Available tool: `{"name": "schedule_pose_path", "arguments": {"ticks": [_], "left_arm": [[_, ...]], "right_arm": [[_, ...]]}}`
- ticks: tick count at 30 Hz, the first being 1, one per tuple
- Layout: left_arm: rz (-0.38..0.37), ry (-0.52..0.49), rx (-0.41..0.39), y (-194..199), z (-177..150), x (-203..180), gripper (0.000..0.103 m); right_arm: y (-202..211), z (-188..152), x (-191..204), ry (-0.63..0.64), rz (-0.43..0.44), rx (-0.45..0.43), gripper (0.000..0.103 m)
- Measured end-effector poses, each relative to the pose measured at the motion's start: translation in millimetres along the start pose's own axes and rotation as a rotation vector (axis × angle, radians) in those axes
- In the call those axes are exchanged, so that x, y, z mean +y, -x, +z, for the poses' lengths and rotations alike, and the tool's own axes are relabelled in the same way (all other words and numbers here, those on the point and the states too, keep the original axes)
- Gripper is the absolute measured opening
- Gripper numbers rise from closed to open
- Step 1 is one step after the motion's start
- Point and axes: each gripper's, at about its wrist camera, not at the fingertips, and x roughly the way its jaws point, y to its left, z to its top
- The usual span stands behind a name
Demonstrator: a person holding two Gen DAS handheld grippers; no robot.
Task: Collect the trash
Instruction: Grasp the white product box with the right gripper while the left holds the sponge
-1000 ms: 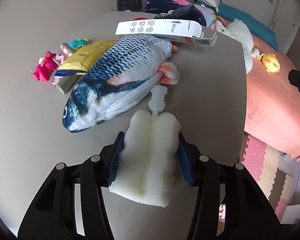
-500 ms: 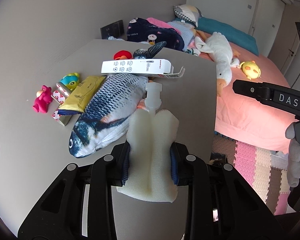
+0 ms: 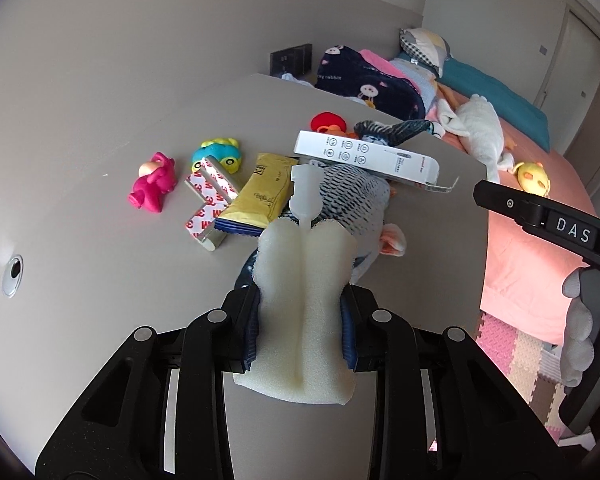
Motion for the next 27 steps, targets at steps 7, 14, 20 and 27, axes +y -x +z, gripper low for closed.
{"name": "schedule_pose_path", "arguments": {"ticks": [7, 14, 20, 27], "left_arm": [[0.013, 0.038, 0.0, -1, 7, 29, 0.031], [0.014, 0.068, -0.001, -6, 15, 46, 0.032], [0.021, 0.1, 0.011, -13, 15, 56, 0.032], [0.029, 0.124, 0.026, -19, 15, 64, 0.033]], "right_arm": [[-25, 20, 20, 0.014, 0.05, 0.025, 0.079], [-54, 38, 24, 0.014, 0.078, 0.064, 0.07], [-76, 43, 32, 0.033, 0.122, 0.116, 0.064], [-98, 44, 41, 0.056, 0.192, 0.187, 0.047]]}}
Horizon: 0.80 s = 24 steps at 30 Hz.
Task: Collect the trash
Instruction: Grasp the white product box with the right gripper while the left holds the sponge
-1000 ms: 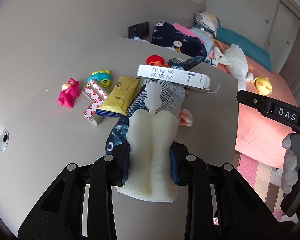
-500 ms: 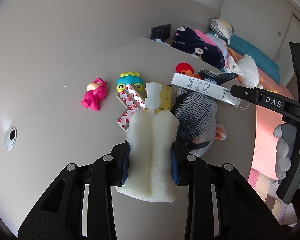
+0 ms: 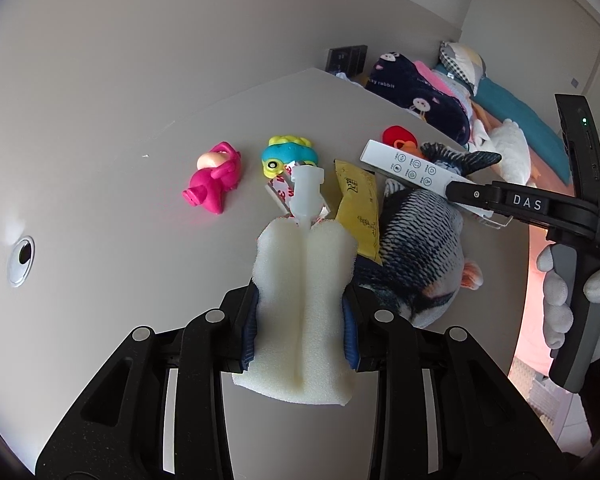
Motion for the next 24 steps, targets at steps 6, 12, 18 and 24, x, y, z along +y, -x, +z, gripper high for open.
{"name": "schedule_pose_path", "arguments": {"ticks": [6, 12, 18, 24], "left_arm": [[-0.003, 0.001, 0.008, -5, 2, -1, 0.033], [-0.009, -0.003, -0.004, -3, 3, -3, 0.033], [-0.016, -0.021, -0.03, 8, 3, -9, 0.033], [-0.042, -0.059, -0.068, 24, 5, -25, 0.033]], "right_arm": [[-7, -2, 5, 0.021, 0.054, 0.027, 0.031], [17, -6, 18, 0.078, 0.07, -0.082, 0.026], [47, -9, 19, 0.08, 0.077, -0.172, 0.025], [79, -17, 12, 0.061, 0.068, -0.227, 0.025]]}}
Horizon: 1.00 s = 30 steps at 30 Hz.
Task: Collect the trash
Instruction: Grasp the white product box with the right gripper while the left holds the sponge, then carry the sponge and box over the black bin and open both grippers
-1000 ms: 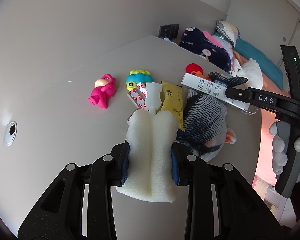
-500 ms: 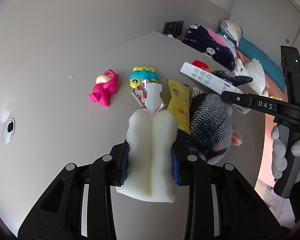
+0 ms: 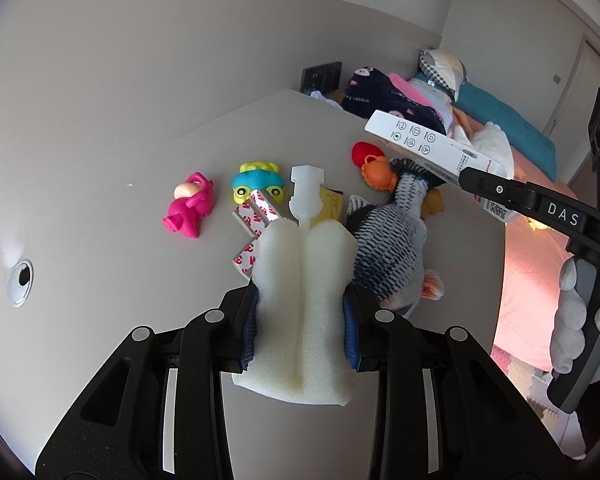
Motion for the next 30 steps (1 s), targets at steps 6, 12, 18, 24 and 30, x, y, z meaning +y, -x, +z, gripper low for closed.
{"name": "schedule_pose_path", "arguments": {"ticks": [6, 12, 18, 24, 30], "left_arm": [[-0.049, -0.052, -0.021, 11, 0, -25, 0.033], [-0.102, -0.113, -0.029, 17, -5, -56, 0.033], [-0.156, -0.171, -0.021, 17, -12, -91, 0.033], [-0.21, -0.233, -0.01, 19, -24, -128, 0.033], [-0.264, -0.293, -0.002, 21, -33, -163, 0.033]], "right_arm": [[39, -12, -13, -0.022, -0.048, -0.051, 0.025], [75, -30, -31, -0.059, -0.101, -0.082, 0.025], [107, -49, -50, -0.103, -0.155, -0.101, 0.025], [138, -68, -71, -0.145, -0.21, -0.121, 0.026], [166, -86, -89, -0.186, -0.263, -0.142, 0.026]]}}
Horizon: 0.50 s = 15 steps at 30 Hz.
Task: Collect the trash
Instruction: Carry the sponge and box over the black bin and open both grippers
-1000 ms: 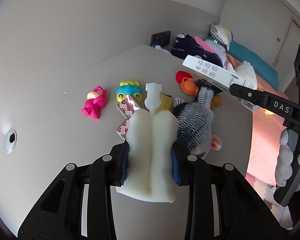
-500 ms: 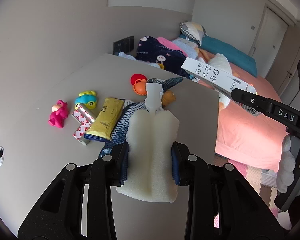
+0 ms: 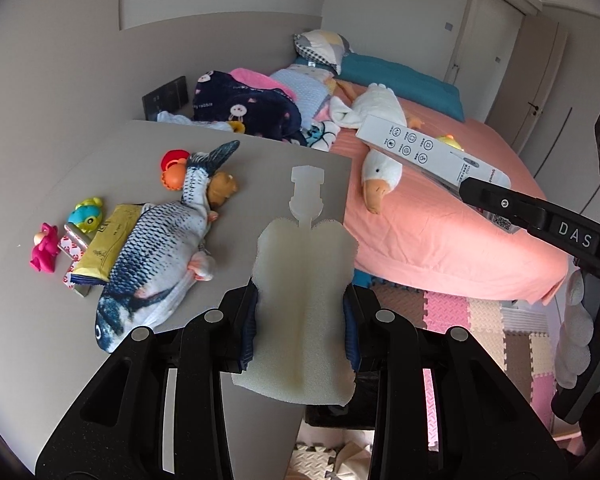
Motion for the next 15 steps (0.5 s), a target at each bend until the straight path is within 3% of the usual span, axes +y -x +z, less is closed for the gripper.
{"name": "schedule_pose_path", "arguments": {"ticks": [15], "left_arm": [[-0.151, -0.152, 0.038, -13, -3, -77, 0.033]], "right_arm": [[55, -32, -52, -0.089, -0.129, -0.045, 0.026]]}}
